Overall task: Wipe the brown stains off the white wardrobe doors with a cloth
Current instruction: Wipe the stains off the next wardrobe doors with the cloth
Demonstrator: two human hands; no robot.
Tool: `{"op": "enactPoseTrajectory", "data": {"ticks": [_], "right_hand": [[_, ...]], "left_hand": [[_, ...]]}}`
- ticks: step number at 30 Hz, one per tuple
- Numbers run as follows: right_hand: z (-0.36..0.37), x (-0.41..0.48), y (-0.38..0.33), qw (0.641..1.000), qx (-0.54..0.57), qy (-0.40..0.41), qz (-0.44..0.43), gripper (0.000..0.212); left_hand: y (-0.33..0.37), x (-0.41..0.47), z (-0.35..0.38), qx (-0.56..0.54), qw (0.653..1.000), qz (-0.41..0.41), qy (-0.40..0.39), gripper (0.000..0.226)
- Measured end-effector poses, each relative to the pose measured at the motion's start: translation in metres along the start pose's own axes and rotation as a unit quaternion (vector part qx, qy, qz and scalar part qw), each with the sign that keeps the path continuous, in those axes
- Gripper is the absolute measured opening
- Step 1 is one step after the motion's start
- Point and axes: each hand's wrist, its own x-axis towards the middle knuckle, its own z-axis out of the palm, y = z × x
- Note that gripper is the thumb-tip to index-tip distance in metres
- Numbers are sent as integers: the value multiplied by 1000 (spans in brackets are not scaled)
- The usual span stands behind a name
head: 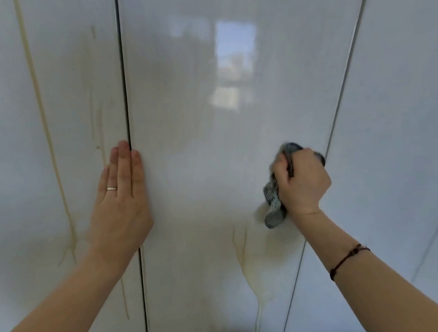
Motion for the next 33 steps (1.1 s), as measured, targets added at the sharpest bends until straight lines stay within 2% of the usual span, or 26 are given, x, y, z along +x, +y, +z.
{"op": "enactPoseTrajectory", "data": {"ticks": [2,4,5,6,7,8,10,11,13,14,15,16,17,18,19,20,21,22,23,24,26,27,29,30,32,33], "right_hand": [[-5,-41,9,986,-6,-32,-166,34],[-15,-46,24,938,-7,-83,-336,31],[-19,-30,32,914,-11,-105,-391,29],[-23,-7,40,905,-24,-116,-409,28],[-28,19,47,915,-42,-111,-384,27],[-30,47,50,941,-59,-95,-318,28],[-32,98,45,989,-66,-37,-126,29],[-31,113,39,998,-51,-11,-42,28],[-20,118,24,997,-15,20,72,26],[-15,111,14,995,-5,28,98,25],[-9,97,2,996,5,30,86,24],[-4,76,-9,1000,12,22,17,26],[1,51,-19,994,14,5,-104,28],[4,24,-26,966,20,-17,-256,30],[5,3,-31,919,29,-48,-391,30],[4,-7,-31,871,38,-79,-483,29],[0,0,-33,839,42,-100,-534,28],[-2,16,-35,832,35,-108,-543,28],[-4,38,-39,847,22,-106,-520,28],[-3,61,-45,878,7,-87,-471,30],[-2,112,-67,952,-17,-42,-302,32],[-1,132,-80,978,-18,-22,-205,32],[4,158,-114,999,23,1,-44,30],[10,156,-129,999,47,14,1,30],[27,131,-165,997,71,21,-20,31],[34,106,-182,993,78,12,-83,31]], "left_hand": [[-2,-1,-1,-4,1000,4,9,65],[-3,0,-3,-7,1000,10,17,68],[-4,0,-2,-7,1000,10,20,68],[-5,0,-1,-9,1000,14,22,67],[-5,-1,1,-13,1000,15,23,65],[-5,-3,4,-12,1000,11,24,64],[-4,-5,7,-13,1000,6,27,61],[-4,-7,8,-17,999,4,27,61],[-6,-10,9,-19,1000,1,22,60],[-6,-15,11,-20,1000,0,19,59],[-6,-20,13,-18,1000,1,18,57],[-5,-26,14,-17,1000,2,17,56],[-5,-29,13,-13,1000,6,13,55],[-6,-31,11,-9,1000,10,2,55],[-7,-31,8,-8,1000,12,-11,55],[-9,-32,6,-7,1000,12,-22,56],[-10,-33,3,-10,1000,11,-27,56],[-9,-33,1,-7,1000,14,-27,57],[-10,-33,-3,-3,999,18,-27,57],[-10,-32,-4,1,999,20,-28,57],[-11,-31,-4,-2,999,24,-29,58],[-11,-31,-2,2,999,25,-29,59],[-13,-28,3,8,1000,26,-14,59],[-12,-30,7,3,1000,26,-8,60],[-13,-31,15,13,1000,25,10,60],[-13,-30,14,14,1000,25,12,61]]}}
